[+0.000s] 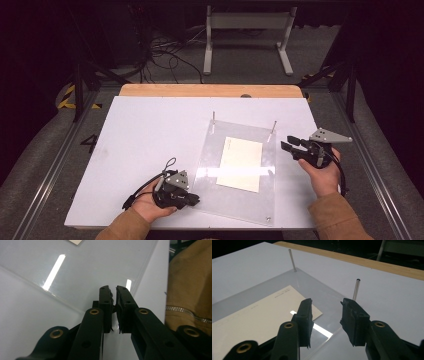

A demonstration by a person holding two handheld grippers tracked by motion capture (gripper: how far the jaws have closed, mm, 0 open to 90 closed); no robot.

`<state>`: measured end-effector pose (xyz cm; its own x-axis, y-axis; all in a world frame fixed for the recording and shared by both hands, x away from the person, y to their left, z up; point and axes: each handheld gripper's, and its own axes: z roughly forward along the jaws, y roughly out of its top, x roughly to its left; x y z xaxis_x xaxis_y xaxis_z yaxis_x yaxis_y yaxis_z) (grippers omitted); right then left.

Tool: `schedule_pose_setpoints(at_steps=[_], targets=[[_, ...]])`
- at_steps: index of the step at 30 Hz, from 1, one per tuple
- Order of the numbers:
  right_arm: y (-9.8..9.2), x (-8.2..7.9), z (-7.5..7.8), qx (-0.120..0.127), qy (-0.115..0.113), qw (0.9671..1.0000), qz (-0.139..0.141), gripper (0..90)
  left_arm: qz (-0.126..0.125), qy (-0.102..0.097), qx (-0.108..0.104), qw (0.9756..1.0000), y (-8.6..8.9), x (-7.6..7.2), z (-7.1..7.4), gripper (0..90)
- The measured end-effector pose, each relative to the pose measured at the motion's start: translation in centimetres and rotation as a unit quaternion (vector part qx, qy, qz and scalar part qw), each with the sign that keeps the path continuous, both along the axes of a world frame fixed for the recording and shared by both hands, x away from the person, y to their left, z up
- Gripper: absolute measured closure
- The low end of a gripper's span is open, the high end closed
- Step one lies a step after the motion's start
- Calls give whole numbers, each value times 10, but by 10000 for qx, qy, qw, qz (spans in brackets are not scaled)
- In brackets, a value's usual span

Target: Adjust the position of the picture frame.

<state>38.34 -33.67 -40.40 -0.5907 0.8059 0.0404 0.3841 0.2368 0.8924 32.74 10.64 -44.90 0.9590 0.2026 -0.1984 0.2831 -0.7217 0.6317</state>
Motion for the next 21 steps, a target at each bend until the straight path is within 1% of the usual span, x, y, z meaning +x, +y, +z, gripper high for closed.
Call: schedule_pose_setpoints(at_steps=[1, 2, 3, 4, 5, 6, 7, 8, 9, 10, 11, 12, 14, 16, 17, 18, 20, 21], targets=[[2, 5, -1, -36, 54, 10000, -26, 599, 27, 151, -90, 9998, 1, 2, -1, 819], [4, 10, -2, -82, 92, 9999, -44, 599, 48, 270, -157, 9995, 3, 3, -2, 788], [6, 14, -3, -123, 117, 9998, -75, 597, 77, 340, -289, 9990, 5, 5, -4, 755], [8, 18, -4, -198, 114, 9997, -119, 597, 120, 273, -342, 9990, 9, 6, -4, 739], [11, 25, -5, -234, 152, 9995, -168, 597, 148, 254, -404, 9988, 11, 6, -3, 718], [13, 29, -6, -275, 191, 9993, -191, 598, 258, 245, -551, 9978, 15, 6, -1, 689], [17, 35, -7, -400, 214, 9986, -290, 601, 298, 214, -637, 9973, 18, 6, 1, 677], [18, 40, -8, -486, 243, 9978, -367, 603, 396, 150, -767, 9962, 22, 5, 4, 676], [20, 48, -9, -533, 245, 9972, -458, 604, 461, 72, -833, 9954, 24, 5, 5, 666], [20, 53, -10, -560, 300, 9967, -505, 604, 548, 17, -901, 9944, 27, 5, 7, 654], [21, 60, -11, -600, 366, 9959, -570, 607, 637, -8, -966, 9933, 30, 5, 8, 658], [21, 66, -12, -647, 343, 9953, -634, 607, 735, -68, -1009, 9922, 34, 5, 9, 658], [23, 76, -15, -743, 472, 9937, -688, 606, 931, -175, -1079, 9896, 40, 5, 9, 652], [28, 86, -20, -922, 457, 9925, -661, 590, 1199, -220, -1143, 9859, 48, 6, 7, 649], [32, 90, -22, -1059, 506, 9911, -628, 591, 1295, -197, -1166, 9845, 51, 7, 6, 647], [34, 93, -23, -1114, 494, 9907, -609, 617, 1383, -198, -1185, 9831, 54, 8, 5, 646], [37, 97, -23, -1177, 484, 9905, -525, 712, 1504, -163, -1195, 9812, 59, 9, 3, 645], [39, 98, -23, -1307, 438, 9888, -570, 778, 1569, -146, -1215, 9800, 61, 9, 2, 645]])
